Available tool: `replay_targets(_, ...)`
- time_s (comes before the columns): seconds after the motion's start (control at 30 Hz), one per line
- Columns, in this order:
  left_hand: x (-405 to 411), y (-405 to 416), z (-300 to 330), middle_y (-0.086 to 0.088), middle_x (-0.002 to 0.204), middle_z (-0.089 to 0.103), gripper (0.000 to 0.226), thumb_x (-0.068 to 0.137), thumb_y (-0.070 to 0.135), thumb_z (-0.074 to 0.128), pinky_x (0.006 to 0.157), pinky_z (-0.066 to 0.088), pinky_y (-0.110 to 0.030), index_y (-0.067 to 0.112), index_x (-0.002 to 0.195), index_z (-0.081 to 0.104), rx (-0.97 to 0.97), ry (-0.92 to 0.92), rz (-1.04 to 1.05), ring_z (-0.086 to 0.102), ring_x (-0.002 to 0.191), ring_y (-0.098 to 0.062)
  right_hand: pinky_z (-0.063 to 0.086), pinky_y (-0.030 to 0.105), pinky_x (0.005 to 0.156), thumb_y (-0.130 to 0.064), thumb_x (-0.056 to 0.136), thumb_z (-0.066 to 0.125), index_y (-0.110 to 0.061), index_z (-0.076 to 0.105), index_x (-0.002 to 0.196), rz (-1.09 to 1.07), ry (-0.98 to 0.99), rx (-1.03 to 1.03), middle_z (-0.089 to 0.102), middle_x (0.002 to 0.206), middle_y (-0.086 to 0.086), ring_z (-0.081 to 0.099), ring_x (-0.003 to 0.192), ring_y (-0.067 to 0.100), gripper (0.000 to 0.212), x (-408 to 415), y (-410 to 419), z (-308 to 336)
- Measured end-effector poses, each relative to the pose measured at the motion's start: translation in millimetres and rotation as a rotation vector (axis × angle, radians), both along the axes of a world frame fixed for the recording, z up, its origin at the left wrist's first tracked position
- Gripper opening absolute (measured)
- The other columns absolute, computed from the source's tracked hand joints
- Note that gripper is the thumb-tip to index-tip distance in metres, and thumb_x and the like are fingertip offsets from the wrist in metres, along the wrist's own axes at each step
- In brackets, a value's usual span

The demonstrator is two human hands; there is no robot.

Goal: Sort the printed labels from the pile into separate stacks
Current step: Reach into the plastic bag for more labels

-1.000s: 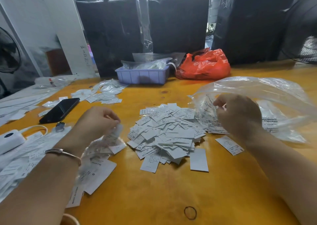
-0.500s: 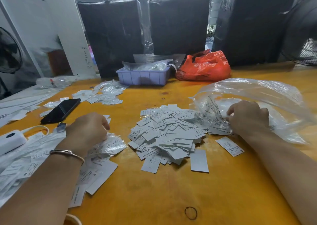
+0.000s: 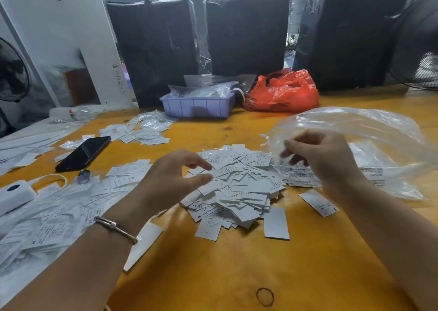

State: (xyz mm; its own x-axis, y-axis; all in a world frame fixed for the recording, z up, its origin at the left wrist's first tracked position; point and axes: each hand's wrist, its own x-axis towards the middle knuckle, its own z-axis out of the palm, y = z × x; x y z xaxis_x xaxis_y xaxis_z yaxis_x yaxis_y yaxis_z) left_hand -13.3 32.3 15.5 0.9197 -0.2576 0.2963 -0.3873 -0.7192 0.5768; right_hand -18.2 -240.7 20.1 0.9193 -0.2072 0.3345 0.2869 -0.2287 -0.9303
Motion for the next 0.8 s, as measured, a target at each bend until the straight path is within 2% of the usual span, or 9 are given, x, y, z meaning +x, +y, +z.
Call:
replay_targets(0.07,-4.5,-6.9,1.8,0.022,0.11,0.064,0.031,0.078,0.052,0.069,0.082,0.047,-0.014,0.037,0.105,0.068,-0.085,0.088,-0.108,0.056,0.105,0.008,0.044,0.027,0.058,-0.012,0.082,0.067,-0.004,0.065,0.081,0.305,0.123,0.164,0.072,0.072,0.011,0.06,0.055,0.014,0.008,-7.4,14.4,2.3)
replay_targets(0.13,-8.1,-11.3,4.7,0.025,0.113,0.065,0.044,0.074,0.059,0.065,0.074,0.046,-0.003,0.04,0.115,0.063,-0.133,0.174,-0.197,0.056,0.106,0.013,0.043,0.028,0.058,-0.016,0.079,0.066,-0.004,0.065,0.081,0.514,0.162,0.139,0.071,0.074,0.015,0.059,0.057,0.018,0.012,-13.3,23.9,0.2)
replay_targets(0.2,-10.5,-12.2,7.0,0.022,0.115,0.068,0.049,0.075,0.056,0.067,0.077,0.05,-0.007,0.041,0.121,0.059,-0.196,0.267,-0.271,0.06,0.107,0.008,0.044,0.026,0.056,-0.018,0.079,0.067,-0.003,0.067,0.082,0.617,0.128,0.017,0.07,0.072,0.015,0.059,0.058,0.02,0.015,-19.4,31.8,-3.2)
replay_targets(0.27,-11.9,-12.0,8.4,0.013,0.11,0.072,0.048,0.076,0.043,0.073,0.08,0.054,-0.015,0.033,0.121,0.06,-0.264,0.349,-0.332,0.067,0.104,-0.003,0.045,0.027,0.057,-0.021,0.079,0.068,0.0,0.068,0.084,0.652,0.097,-0.068,0.07,0.071,0.014,0.059,0.059,0.019,0.021,-24.0,38.1,-6.8)
replay_targets(0.37,-14.9,-13.0,10.5,-0.004,0.093,0.076,0.031,0.073,0.025,0.077,0.076,0.056,-0.02,0.016,0.102,0.071,-0.312,0.347,-0.378,0.072,0.089,-0.016,0.046,0.023,0.056,-0.019,0.082,0.068,-0.002,0.069,0.085,0.598,0.03,-0.101,0.071,0.071,0.011,0.06,0.059,0.015,0.017,-24.8,43.2,-8.8)
replay_targets(0.43,-14.9,-12.5,11.3,-0.008,0.083,0.075,0.021,0.071,0.022,0.075,0.071,0.056,-0.02,0.012,0.09,0.074,-0.362,0.306,-0.339,0.072,0.079,-0.019,0.049,0.021,0.058,-0.012,0.086,0.067,-0.002,0.07,0.086,0.451,-0.042,-0.141,0.071,0.072,0.009,0.061,0.06,0.013,0.011,-21.0,40.9,-10.0)
replay_targets(0.53,-10.6,-7.5,10.4,-0.007,0.079,0.075,0.019,0.074,0.023,0.074,0.067,0.054,-0.018,0.01,0.087,0.073,-0.409,0.2,-0.211,0.071,0.074,-0.017,0.054,0.031,0.069,-0.014,0.085,0.071,-0.012,0.073,0.092,0.208,-0.122,-0.446,0.071,0.08,-0.001,0.064,0.072,0.011,0.008,-12.6,31.6,-14.5)
replay_targets(0.7,-4.9,-6.1,7.4,-0.006,0.077,0.074,0.033,0.068,0.034,0.075,0.065,0.055,-0.015,0.005,0.084,0.07,-0.436,0.129,-0.032,0.071,0.071,-0.012,0.039,0.029,0.099,-0.044,0.081,0.071,-0.029,0.061,0.125,0.285,-0.088,-0.908,0.057,0.125,-0.014,0.046,0.117,0.005,0.048,-8.7,36.2,-25.8)
replay_targets(0.8,-5.7,-6.5,5.8,-0.007,0.076,0.074,0.02,0.076,0.023,0.077,0.064,0.054,-0.015,0.006,0.084,0.07,-0.421,0.145,-0.04,0.07,0.07,-0.013,0.036,0.029,0.101,-0.049,0.083,0.067,-0.025,0.061,0.127,0.256,-0.083,-1.004,0.055,0.131,-0.012,0.044,0.122,0.008,0.05,-6.2,38.7,-28.0)
